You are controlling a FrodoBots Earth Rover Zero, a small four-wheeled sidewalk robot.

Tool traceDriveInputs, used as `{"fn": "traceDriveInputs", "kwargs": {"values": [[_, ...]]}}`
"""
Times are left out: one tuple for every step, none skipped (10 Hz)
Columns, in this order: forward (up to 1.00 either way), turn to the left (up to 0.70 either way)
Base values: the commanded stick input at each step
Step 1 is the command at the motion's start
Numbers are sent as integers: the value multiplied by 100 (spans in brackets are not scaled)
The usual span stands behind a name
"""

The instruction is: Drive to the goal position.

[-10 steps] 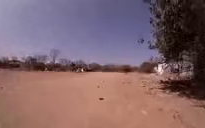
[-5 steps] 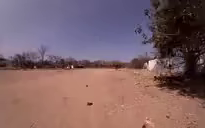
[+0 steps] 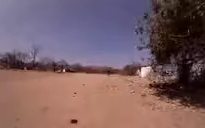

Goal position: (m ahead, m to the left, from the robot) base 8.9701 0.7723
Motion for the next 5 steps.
{"fn": "traceDriveInputs", "kwargs": {"values": [[100,-40],[100,-24],[100,0],[100,0],[100,0]]}}
